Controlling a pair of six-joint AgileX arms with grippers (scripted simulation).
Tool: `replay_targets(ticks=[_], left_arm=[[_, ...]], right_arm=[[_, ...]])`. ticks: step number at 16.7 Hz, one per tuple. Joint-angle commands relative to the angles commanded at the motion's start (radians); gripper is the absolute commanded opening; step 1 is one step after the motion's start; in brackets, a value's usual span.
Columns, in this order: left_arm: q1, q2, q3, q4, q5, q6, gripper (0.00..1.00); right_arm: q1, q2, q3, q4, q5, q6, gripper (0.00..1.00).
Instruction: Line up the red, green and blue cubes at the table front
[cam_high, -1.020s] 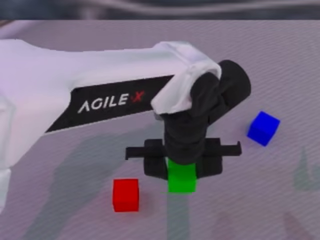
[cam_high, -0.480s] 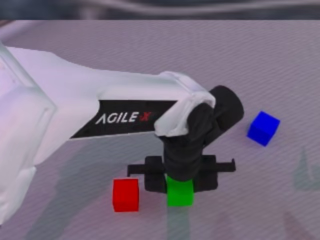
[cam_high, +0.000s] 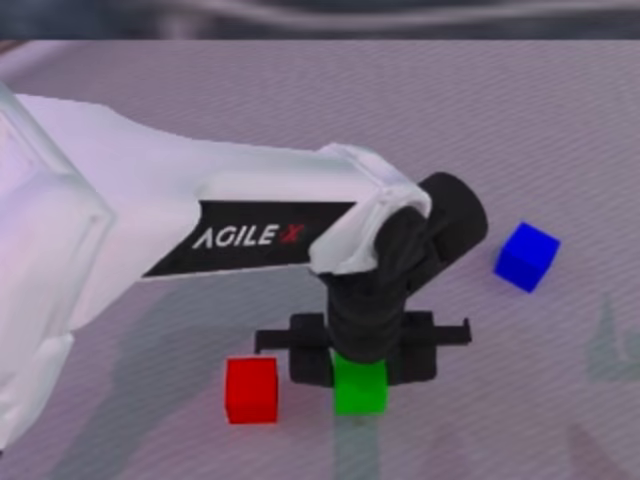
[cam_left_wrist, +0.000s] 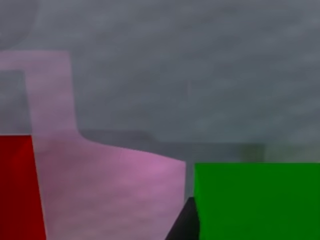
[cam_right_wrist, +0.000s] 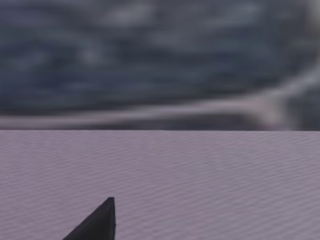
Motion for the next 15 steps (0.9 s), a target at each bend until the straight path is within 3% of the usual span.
replay_targets(ticks=[5,15], left_arm=[[0.000,0.000,0.000,0.000,0.000,0.000,0.98],[0.001,-0.002,0.003,-0.004,0.000,0.000,1.00]], right_arm=[[0.000,0.000,0.000,0.000,0.000,0.000,1.00],[0.000,0.000,0.000,0.000,0.000,0.000,1.00]])
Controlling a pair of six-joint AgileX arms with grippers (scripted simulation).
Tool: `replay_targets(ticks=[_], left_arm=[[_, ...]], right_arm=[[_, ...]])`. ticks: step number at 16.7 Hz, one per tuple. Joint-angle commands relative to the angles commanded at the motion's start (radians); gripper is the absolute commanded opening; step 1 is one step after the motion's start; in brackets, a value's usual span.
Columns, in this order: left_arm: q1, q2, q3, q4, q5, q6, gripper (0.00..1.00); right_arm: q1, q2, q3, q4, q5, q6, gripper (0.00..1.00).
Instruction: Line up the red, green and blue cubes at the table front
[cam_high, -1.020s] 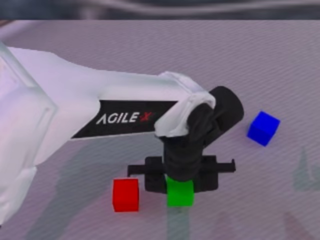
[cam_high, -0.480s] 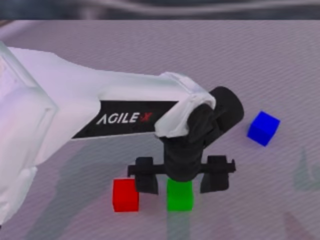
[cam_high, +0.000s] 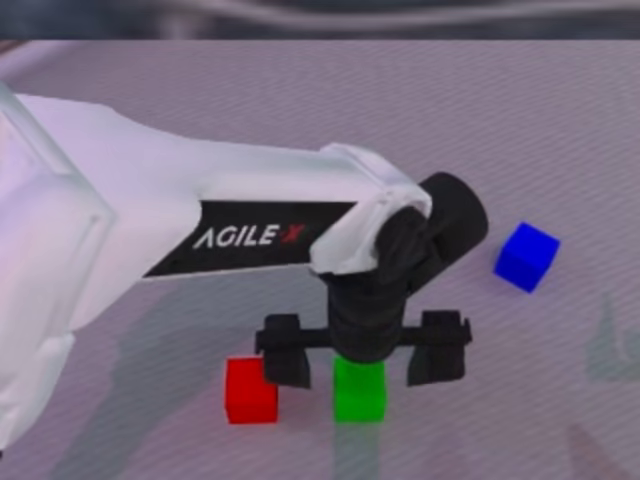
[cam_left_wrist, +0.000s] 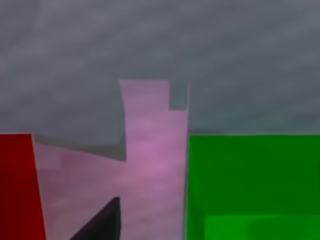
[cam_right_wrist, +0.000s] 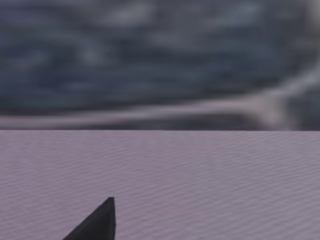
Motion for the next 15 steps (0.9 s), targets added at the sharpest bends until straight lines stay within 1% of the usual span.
replay_targets(ticks=[2,6,8,13,15], left_arm=[[0.000,-0.012,0.030,-0.038,0.000,-0.001,1.00],[0.008,-0.058,0.123,-0.196,0.000,-0.005,1.00],[0.014,-0.079,0.155,-0.239,-0.001,-0.006,1.00],[0.010,-0.079,0.158,-0.241,-0.001,-0.006,1.00],[0.029,-0.109,0.129,-0.221,-0.003,-0.003,1.00]], right_arm=[[0.000,0.000,0.000,0.000,0.000,0.000,1.00],[0.000,0.000,0.000,0.000,0.000,0.000,1.00],[0.000,0.000,0.000,0.000,0.000,0.000,1.00],[0.000,0.000,0.000,0.000,0.000,0.000,1.00],[0.006,0.031,0.030,-0.021,0.000,-0.012,1.00]])
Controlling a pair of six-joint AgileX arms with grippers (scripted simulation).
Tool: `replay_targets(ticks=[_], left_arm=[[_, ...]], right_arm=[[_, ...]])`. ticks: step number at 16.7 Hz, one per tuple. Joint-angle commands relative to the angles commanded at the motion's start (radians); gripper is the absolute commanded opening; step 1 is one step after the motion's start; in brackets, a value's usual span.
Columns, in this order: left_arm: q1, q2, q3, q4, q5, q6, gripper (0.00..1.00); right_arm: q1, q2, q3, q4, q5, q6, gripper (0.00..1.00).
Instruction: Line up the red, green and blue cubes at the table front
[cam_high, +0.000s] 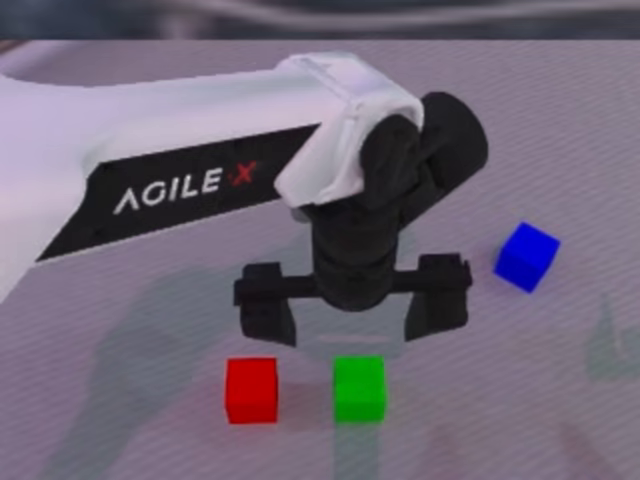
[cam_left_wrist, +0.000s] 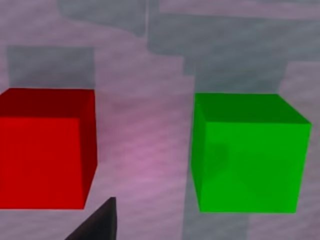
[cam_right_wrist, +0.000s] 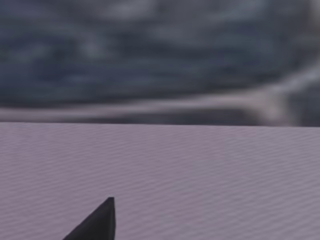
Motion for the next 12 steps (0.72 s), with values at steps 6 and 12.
replay_targets(ticks=[6,12], left_arm=[[0.176,-0.336,-0.283,0.189,-0.011,0.061,1.00],[0.451,-0.945,-0.777,0.488,-0.010,0.257,1.00]], right_arm=[[0.059,0.343,0.320,-0.213,-0.002,-0.113,1.00],[0.146,1.000,0.801,-0.554,-0.001,-0.283,1.00]])
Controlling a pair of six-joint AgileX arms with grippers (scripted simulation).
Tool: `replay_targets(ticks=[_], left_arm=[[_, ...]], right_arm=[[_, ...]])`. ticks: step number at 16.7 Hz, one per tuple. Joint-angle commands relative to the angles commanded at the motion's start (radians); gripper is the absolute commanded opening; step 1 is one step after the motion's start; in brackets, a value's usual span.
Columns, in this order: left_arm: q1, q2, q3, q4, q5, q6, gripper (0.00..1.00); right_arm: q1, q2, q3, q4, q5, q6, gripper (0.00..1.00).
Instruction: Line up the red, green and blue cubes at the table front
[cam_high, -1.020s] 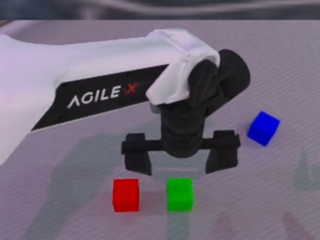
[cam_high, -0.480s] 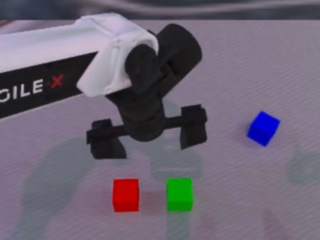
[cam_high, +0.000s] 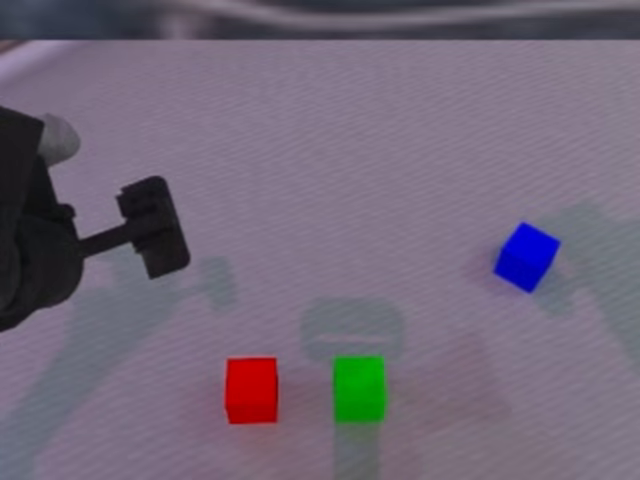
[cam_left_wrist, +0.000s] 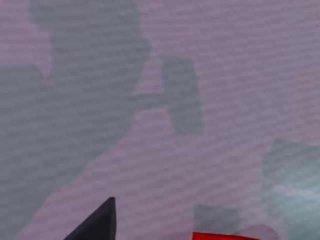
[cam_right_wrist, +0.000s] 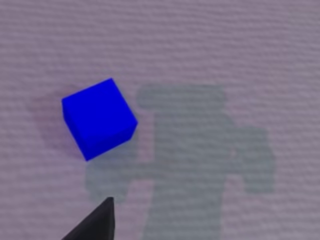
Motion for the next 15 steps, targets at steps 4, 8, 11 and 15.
replay_targets(ticks=[4,8,11,15], left_arm=[[0.181,-0.409,-0.340,0.212,0.004,0.197,1.00],[0.321,-0.721,-0.591,0.403,0.014,0.399,1.00],[0.395,-0.889,-0.711,0.525,0.023,0.531,1.00],[0.444,-1.023,-0.784,0.621,0.031,0.637,1.00]], right_arm=[[0.057,0.430,0.313,-0.232,0.001,-0.113,1.00],[0.106,0.765,0.593,-0.422,0.001,-0.211,1.00],[0.134,0.954,0.755,-0.520,0.002,-0.265,1.00],[0.153,1.080,0.873,-0.587,0.003,-0.304,1.00]])
